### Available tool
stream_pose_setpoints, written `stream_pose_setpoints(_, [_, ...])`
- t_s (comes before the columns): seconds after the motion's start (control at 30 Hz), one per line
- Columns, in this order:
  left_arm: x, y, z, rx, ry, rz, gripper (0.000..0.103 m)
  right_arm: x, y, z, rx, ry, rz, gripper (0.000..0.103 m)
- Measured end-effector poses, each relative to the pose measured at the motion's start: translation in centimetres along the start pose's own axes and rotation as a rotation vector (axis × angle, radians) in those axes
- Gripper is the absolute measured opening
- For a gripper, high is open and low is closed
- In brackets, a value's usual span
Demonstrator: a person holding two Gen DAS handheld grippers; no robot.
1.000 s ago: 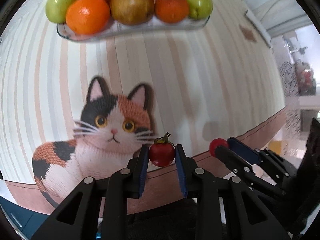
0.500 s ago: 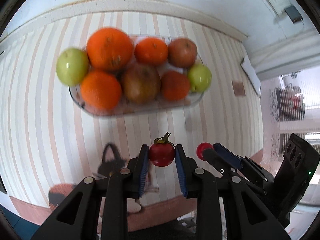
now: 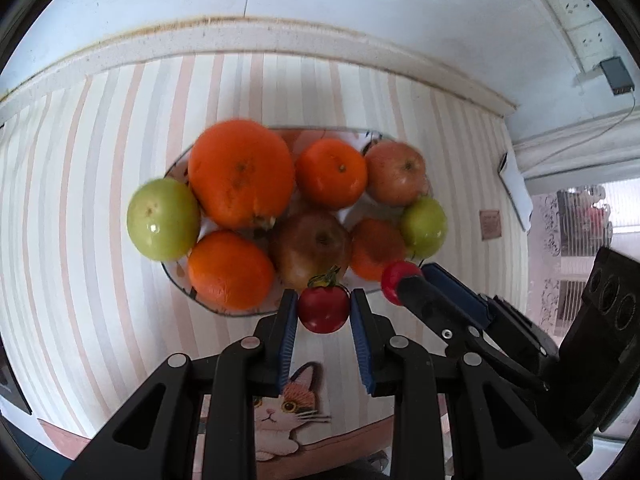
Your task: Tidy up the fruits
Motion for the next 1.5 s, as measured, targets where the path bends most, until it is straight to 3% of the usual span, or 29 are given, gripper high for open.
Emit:
stream_pose_setpoints(0.23, [0.7, 1.4, -1.5, 0.019, 0.009, 0.038, 0.024, -1.6, 2.2, -3.1, 0.083, 0.034, -0.012, 0.030])
stream_pose_setpoints(0.4, [0.5, 1.2, -2.1, 0.007, -0.024, 0.024, 0.024, -1.9, 2.9, -4.6, 0.087, 0.046, 0.013, 0.030])
stream_pose_setpoints(0.8, [0.5, 1.2, -3.4, 0.008, -0.081, 0.050, 0.027, -1.0, 3.9, -5.5, -0.043, 0.083, 0.083, 0.031])
stream_pose_setpoints(0.9, [0.3, 1.2, -3.1, 0.003, -0.081, 0.055, 0.036, -1.1, 4.0, -5.3, -0.051, 0.069, 0.066, 0.041])
stream_pose_setpoints(0.93, [0.2, 1.2, -2.9, -0.001, -0.085, 0.054, 0.040, -1.1, 4.0, -5.0, -0.057, 0.069, 0.062, 0.051])
stream_pose_setpoints(0.97, [0.1, 1.2, -2.5, -0.008, -0.097, 0.050, 0.047, -1.2, 4.1, -4.7, -0.074, 0.090, 0.059, 0.060])
stream_pose_setpoints(1.0, [0.0, 1.2, -2.2, -0.014, -0.108, 0.046, 0.054, -1.3, 4.0, -4.3, -0.082, 0.088, 0.053, 0.063])
stream_pose_setpoints(1.07, [0.0, 1.4, -1.3, -0.033, -0.123, 0.045, 0.077, -1.8, 3.7, -3.1, -0.098, 0.084, 0.015, 0.077])
stream_pose_setpoints(1.17, [0.0, 1.8, 0.0, -0.061, -0.121, 0.049, 0.079, -2.3, 3.4, -1.2, -0.116, 0.089, -0.009, 0.091])
stream_pose_setpoints(1.3, [-0.4, 3.1, 2.1, -0.102, -0.210, 0.019, 0.085, -1.9, 3.7, 0.9, -0.114, 0.177, 0.010, 0.095])
stream_pose_setpoints(1.5, [-0.7, 6.2, 3.7, -0.130, -0.302, 0.008, 0.086, -1.2, 4.8, 4.1, -0.124, 0.214, 0.024, 0.097])
Point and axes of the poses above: each gripper's, at about its wrist camera, not at the fingertips, and z roughly against the way its jaws point, x to its left, y to its underside, the point moved 1 cm from there along -z, roughly the way its jaws point, and after that the axes turned 15 degrees about -z, right-handed, at the moved point
